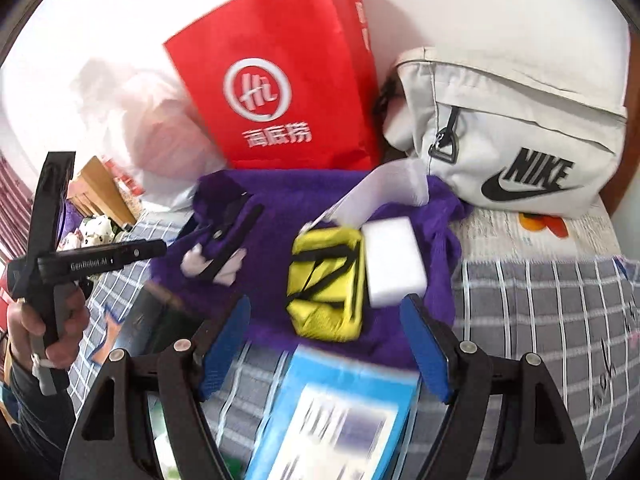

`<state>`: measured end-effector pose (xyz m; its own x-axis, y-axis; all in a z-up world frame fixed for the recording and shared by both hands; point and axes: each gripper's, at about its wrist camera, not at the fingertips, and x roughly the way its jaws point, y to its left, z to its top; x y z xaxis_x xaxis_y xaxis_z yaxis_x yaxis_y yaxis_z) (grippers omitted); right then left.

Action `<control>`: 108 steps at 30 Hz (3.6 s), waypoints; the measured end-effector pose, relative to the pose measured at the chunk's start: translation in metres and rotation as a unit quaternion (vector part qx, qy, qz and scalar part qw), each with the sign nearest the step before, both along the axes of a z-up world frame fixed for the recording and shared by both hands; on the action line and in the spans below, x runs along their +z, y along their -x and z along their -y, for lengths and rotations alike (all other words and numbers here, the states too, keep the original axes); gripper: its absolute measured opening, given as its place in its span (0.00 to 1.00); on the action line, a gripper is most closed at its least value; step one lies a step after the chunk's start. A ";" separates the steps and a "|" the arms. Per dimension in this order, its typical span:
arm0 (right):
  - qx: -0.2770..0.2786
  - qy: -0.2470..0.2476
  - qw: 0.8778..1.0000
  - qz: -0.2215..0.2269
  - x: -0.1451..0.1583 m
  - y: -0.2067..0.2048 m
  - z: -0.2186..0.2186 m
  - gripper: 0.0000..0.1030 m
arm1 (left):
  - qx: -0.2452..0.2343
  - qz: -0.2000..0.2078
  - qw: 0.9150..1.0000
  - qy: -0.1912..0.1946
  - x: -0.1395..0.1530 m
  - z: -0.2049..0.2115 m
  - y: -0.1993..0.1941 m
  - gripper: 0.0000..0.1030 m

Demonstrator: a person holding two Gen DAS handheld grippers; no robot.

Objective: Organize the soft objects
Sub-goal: 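Grasp the white sock with the left gripper while the right grasps the orange-print snack packet, then carry the sock and snack packet onto the purple towel while both grippers open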

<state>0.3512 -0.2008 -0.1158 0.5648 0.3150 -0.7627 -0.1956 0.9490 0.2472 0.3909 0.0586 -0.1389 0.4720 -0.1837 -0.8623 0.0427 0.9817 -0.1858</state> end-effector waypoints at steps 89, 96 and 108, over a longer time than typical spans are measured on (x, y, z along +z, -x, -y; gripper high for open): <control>-0.011 0.031 0.999 -0.040 -0.088 0.220 -0.004 0.05 | -0.037 0.030 0.999 -0.022 -0.008 -0.048 0.230 0.07; -0.008 0.031 0.998 -0.052 -0.093 0.216 -0.007 0.05 | -0.043 -0.010 0.999 -0.029 -0.048 -0.037 0.217 0.12; -0.001 0.033 0.998 -0.059 -0.098 0.208 -0.010 0.05 | -0.061 -0.023 0.995 -0.082 -0.079 -0.011 0.203 0.53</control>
<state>0.1429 -0.1909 -0.2138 0.4701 0.2602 -0.8434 -0.1658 0.9646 0.2052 0.1883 0.0691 -0.2177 0.4144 -0.0925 -0.9054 0.1577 0.9871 -0.0287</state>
